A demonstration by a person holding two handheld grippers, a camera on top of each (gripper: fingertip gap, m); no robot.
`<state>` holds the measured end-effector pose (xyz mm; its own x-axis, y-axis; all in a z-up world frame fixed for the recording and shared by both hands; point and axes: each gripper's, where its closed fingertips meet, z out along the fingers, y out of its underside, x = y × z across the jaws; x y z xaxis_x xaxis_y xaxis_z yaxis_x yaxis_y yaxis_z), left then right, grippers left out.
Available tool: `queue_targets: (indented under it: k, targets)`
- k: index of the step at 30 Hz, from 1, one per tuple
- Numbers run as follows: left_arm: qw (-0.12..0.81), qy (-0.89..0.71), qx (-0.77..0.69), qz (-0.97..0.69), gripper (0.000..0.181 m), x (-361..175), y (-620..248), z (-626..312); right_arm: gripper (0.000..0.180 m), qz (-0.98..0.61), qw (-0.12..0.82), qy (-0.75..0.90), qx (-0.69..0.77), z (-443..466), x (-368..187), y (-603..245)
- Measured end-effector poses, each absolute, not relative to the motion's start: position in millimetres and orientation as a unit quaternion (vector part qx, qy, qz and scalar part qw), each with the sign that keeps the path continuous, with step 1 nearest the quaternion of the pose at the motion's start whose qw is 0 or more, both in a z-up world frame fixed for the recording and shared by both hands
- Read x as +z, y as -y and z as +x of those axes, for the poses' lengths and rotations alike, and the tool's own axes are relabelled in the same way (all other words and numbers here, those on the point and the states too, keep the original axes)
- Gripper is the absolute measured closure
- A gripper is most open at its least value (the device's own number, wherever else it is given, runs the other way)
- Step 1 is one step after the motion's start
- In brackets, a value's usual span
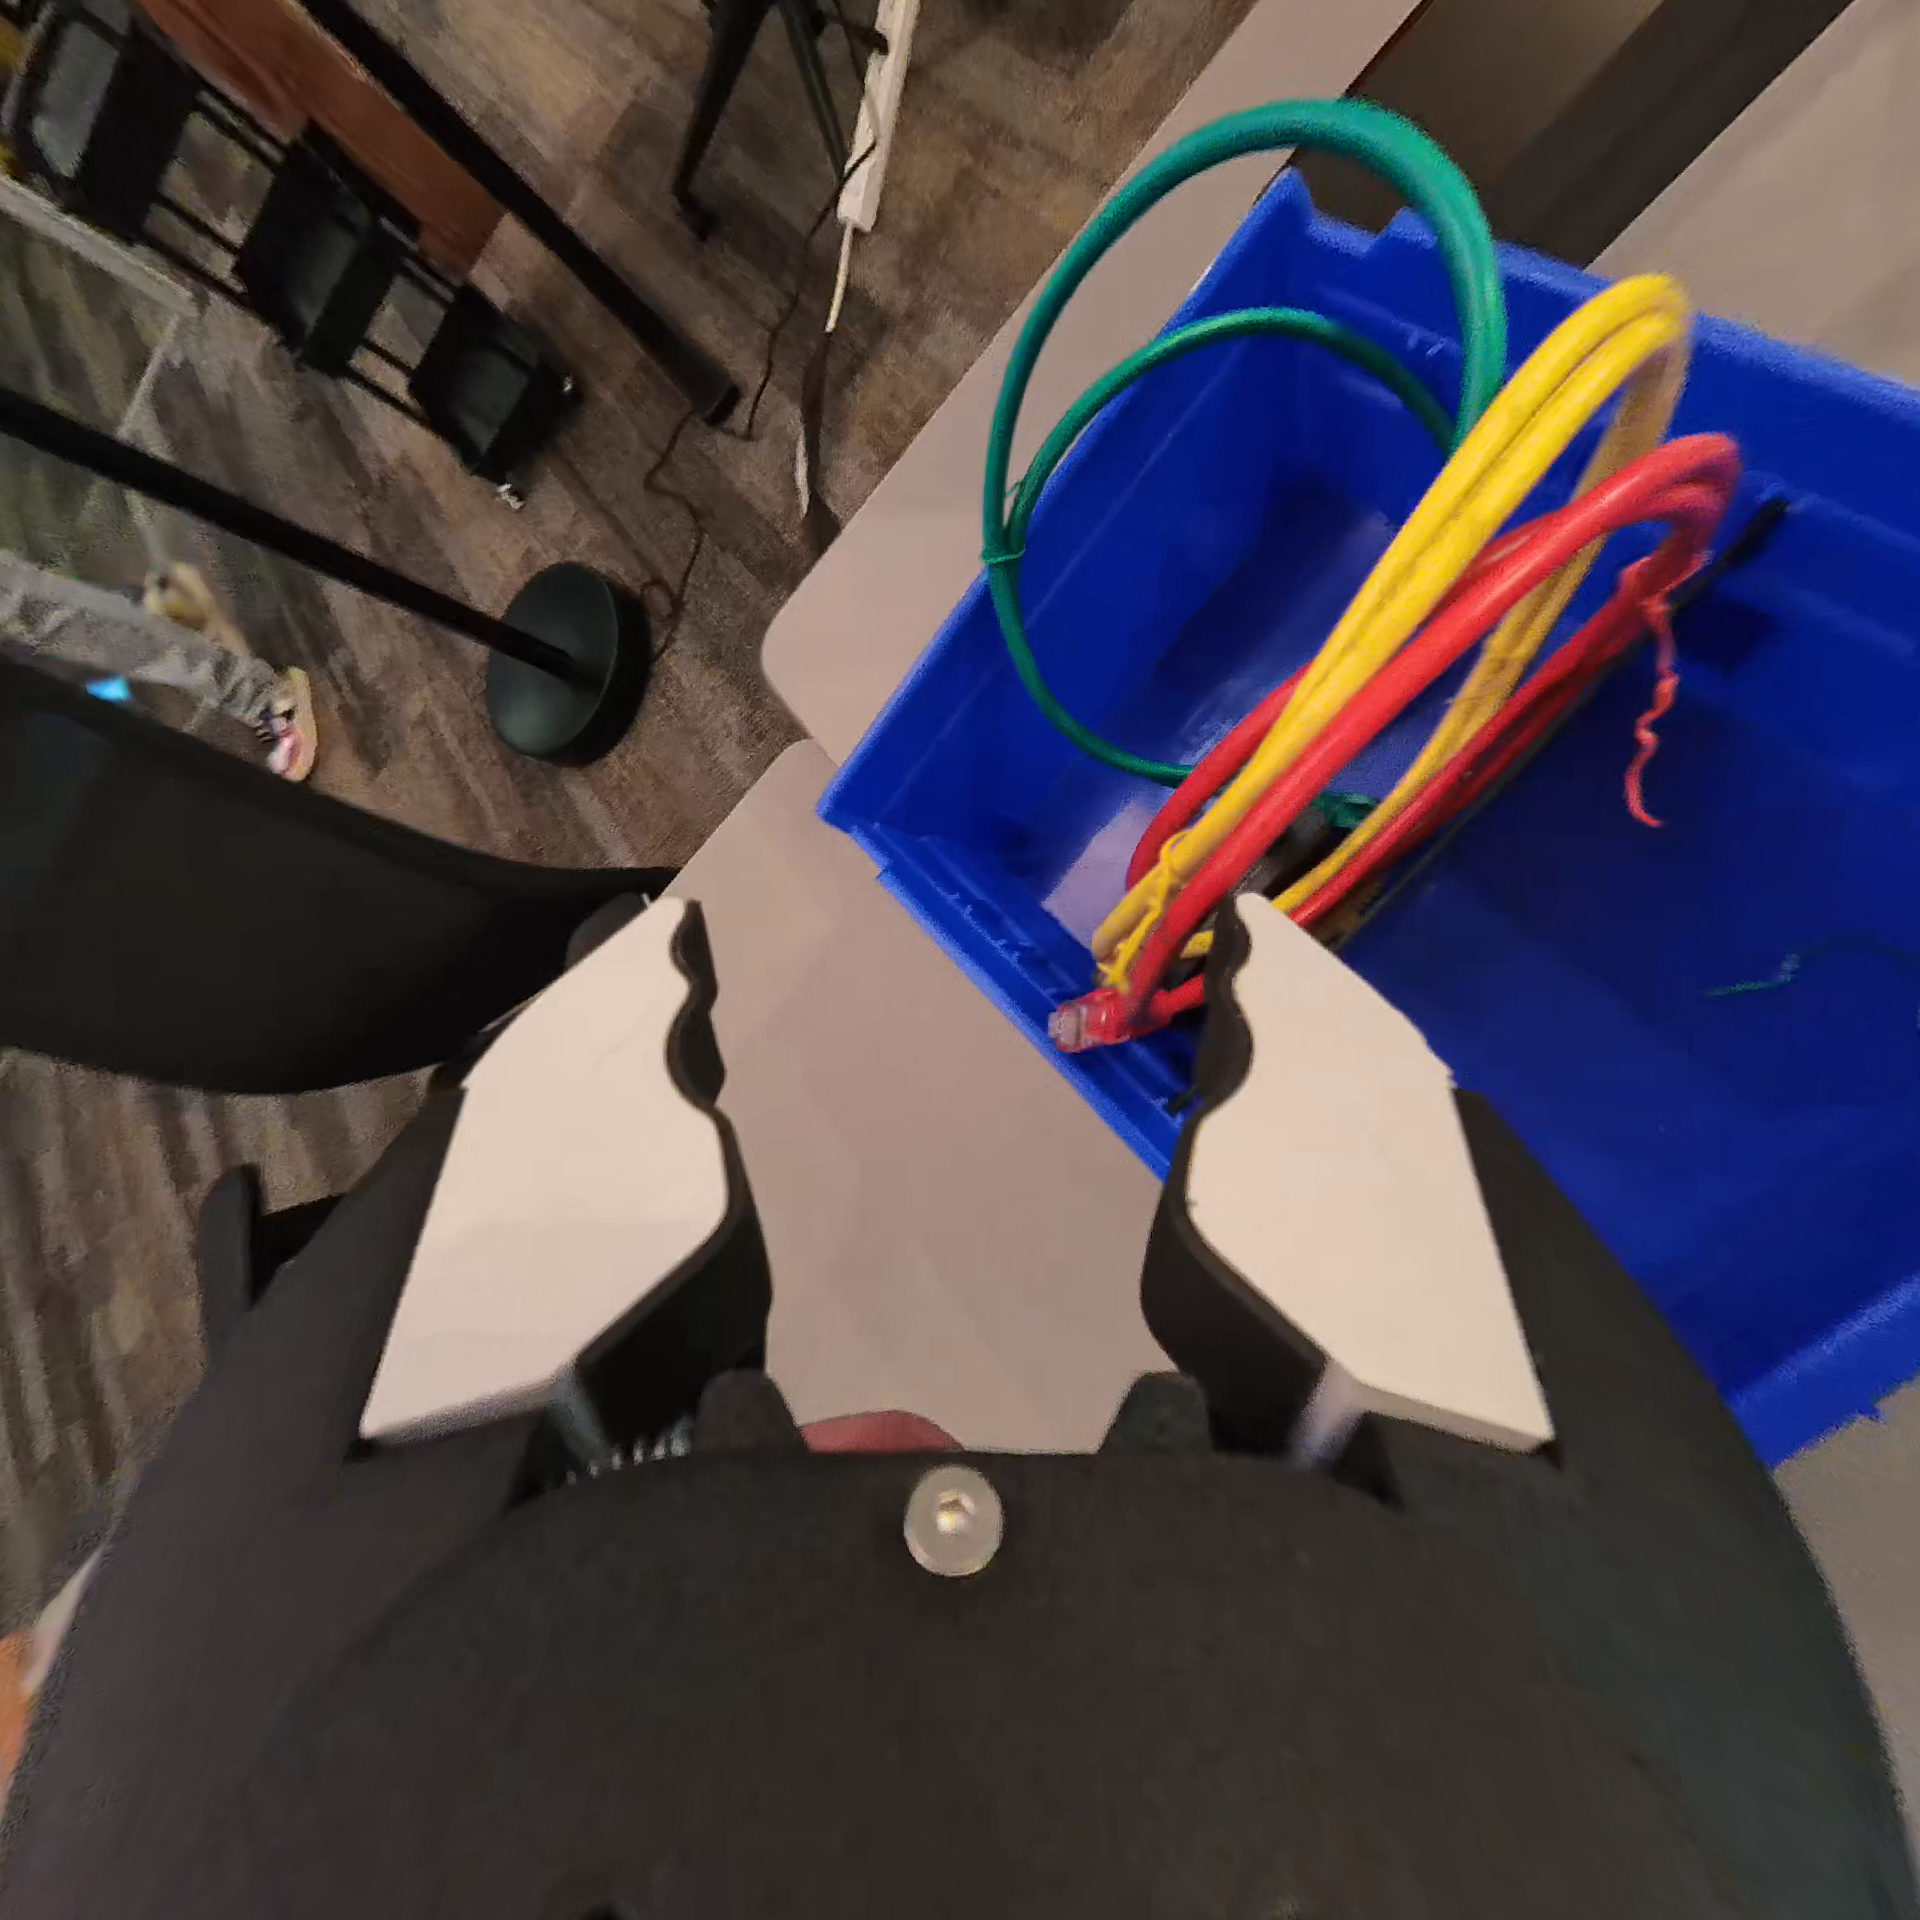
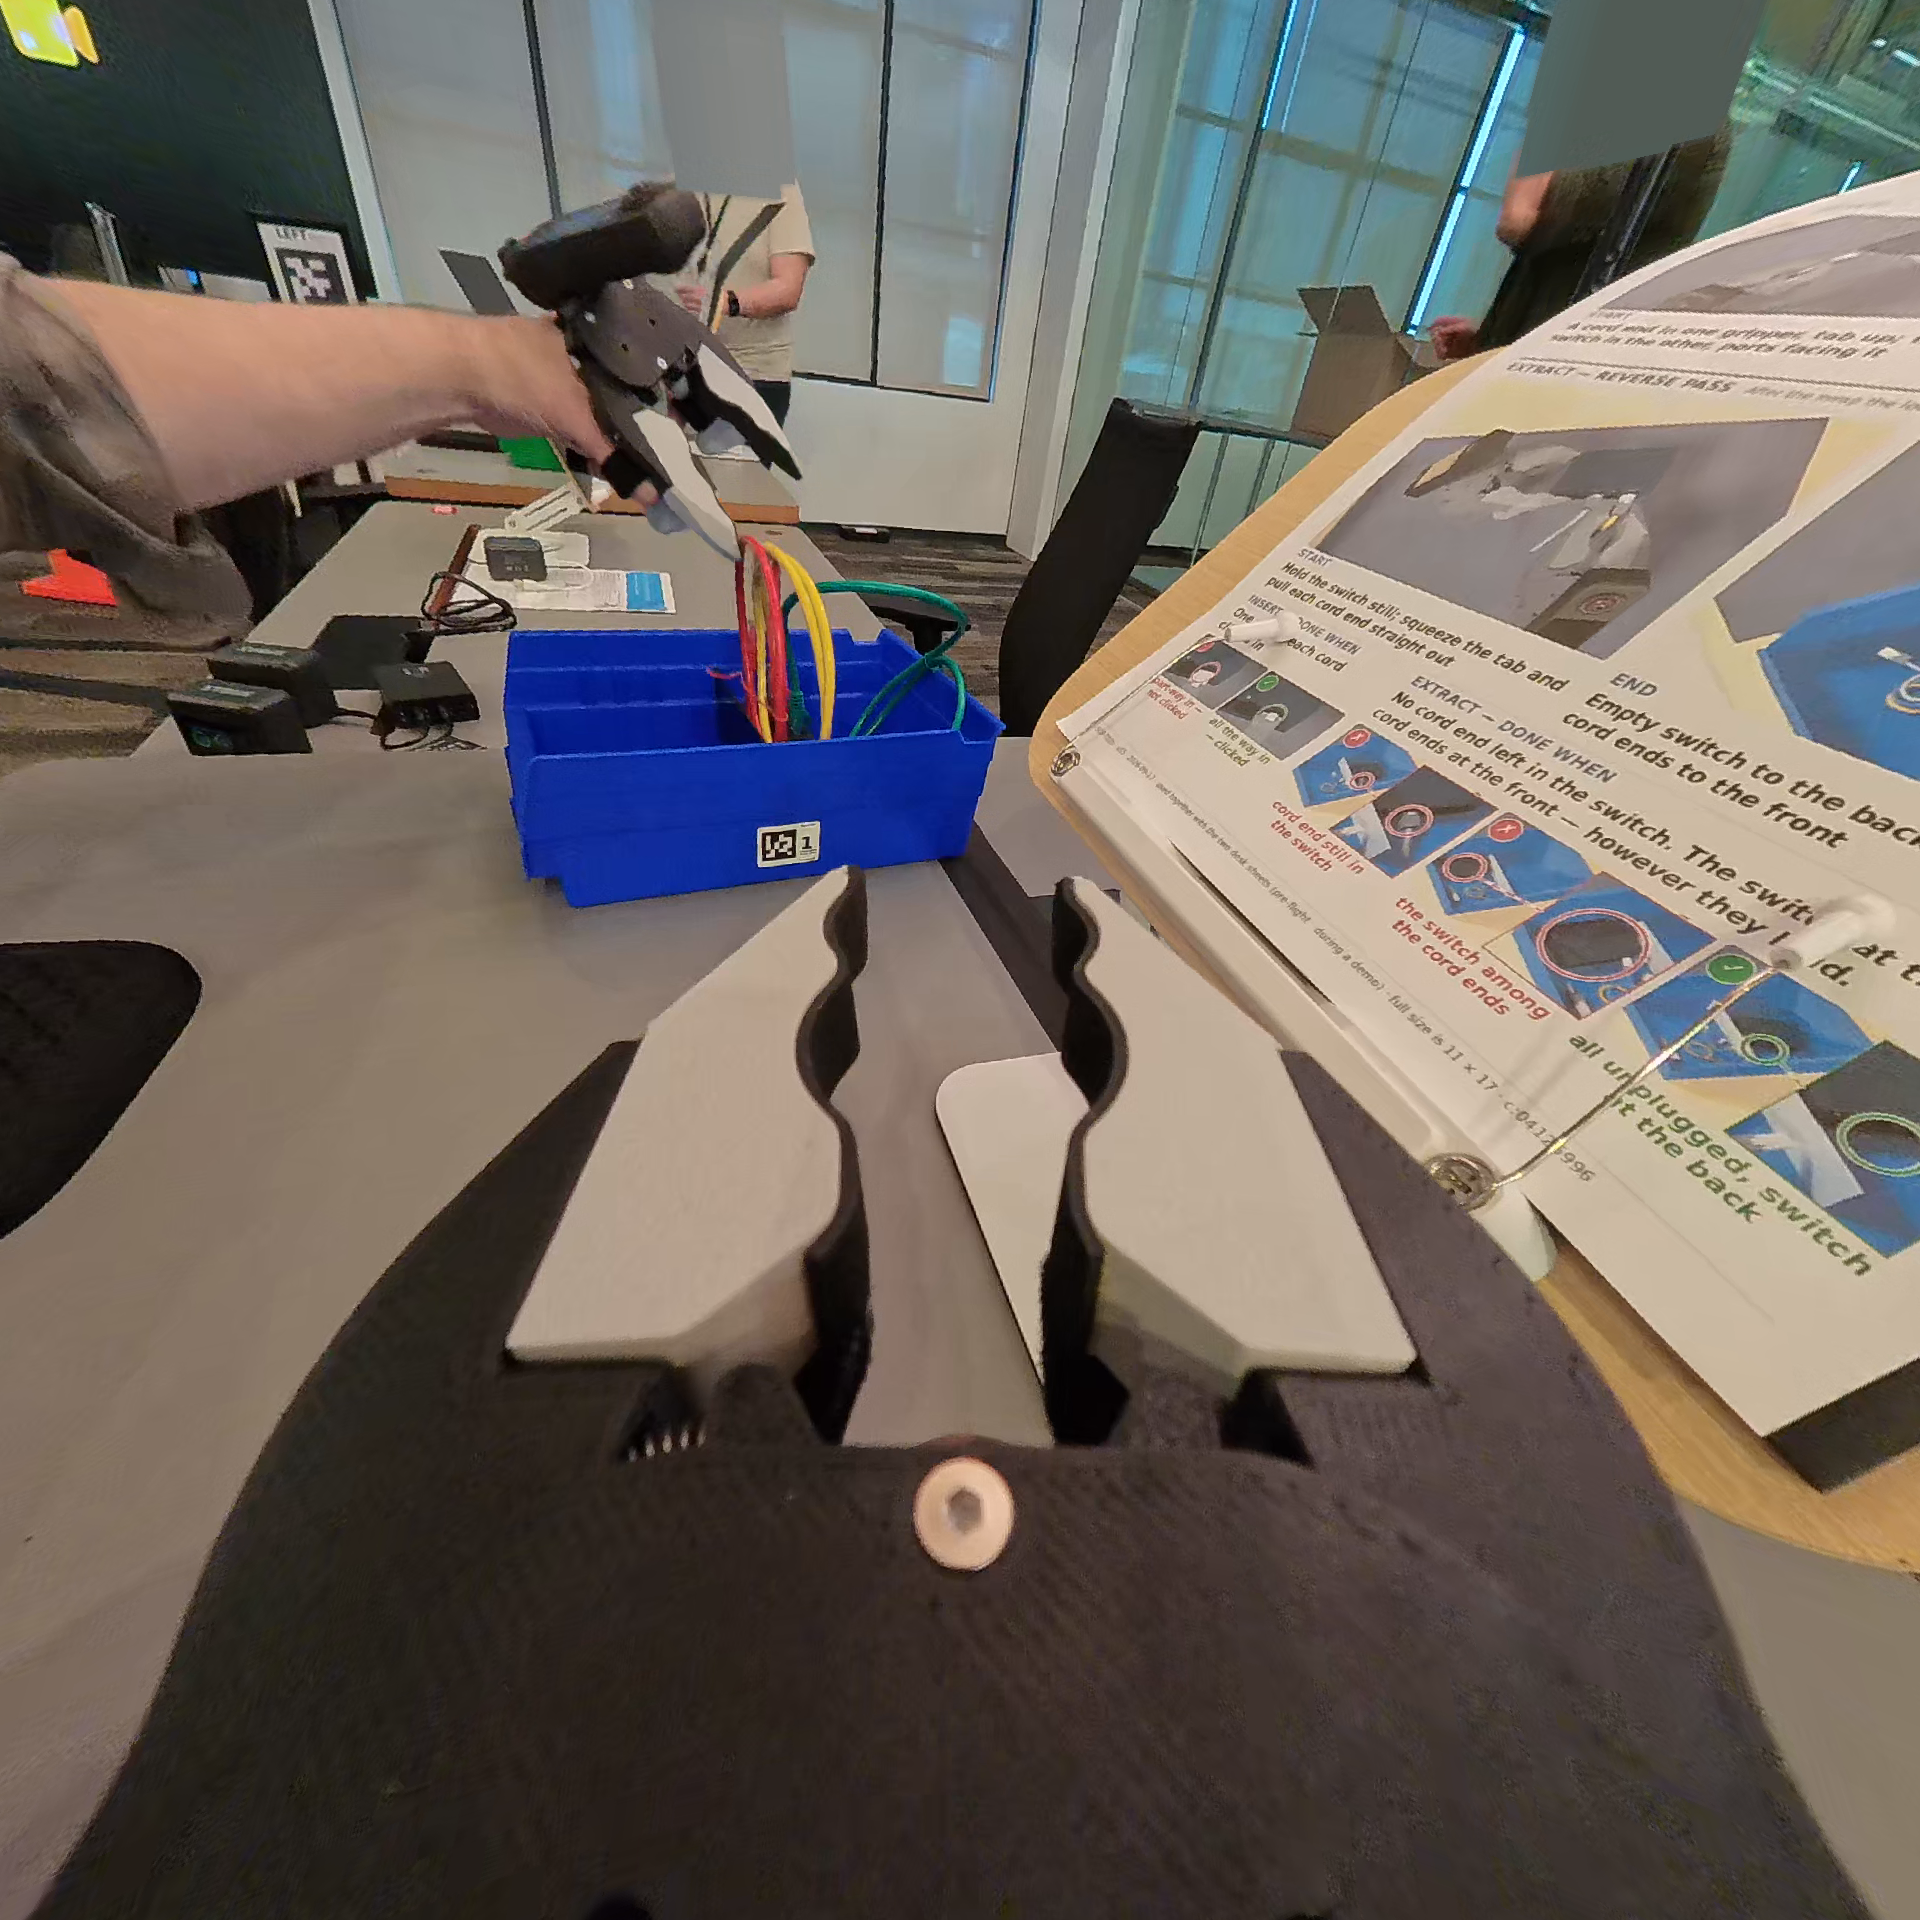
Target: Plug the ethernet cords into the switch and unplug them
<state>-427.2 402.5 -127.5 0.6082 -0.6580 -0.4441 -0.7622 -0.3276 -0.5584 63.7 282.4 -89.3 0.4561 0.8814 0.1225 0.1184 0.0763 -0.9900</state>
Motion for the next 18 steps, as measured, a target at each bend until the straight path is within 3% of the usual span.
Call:
queue_targets:
  k: [3,6,9,16,18]
  targets:
    - [0.390,-0.422,0.044,-0.817,0.095,-111,-402,-438,0.146,-0.600,0.607,0.412,0.320,65,-88,-282]
    - [0.421,-0.409,0.041,-0.808,0.112,-89,-408,-443,0.146,-0.602,0.606,0.409,0.321,67,-89,-284]
    - [0.396,-0.440,0.048,-0.804,0.119,-92,-414,-434,0.146,-0.605,0.602,0.410,0.321,66,-93,-285]
    - [0.179,-0.550,0.060,-0.813,0.126,-165,-431,-402,0.146,-0.614,0.587,0.417,0.322,59,-106,-287]
    - [0.104,-0.558,0.032,-0.823,0.135,-183,-427,-402,0.146,-0.617,0.584,0.418,0.322,59,-110,-288]
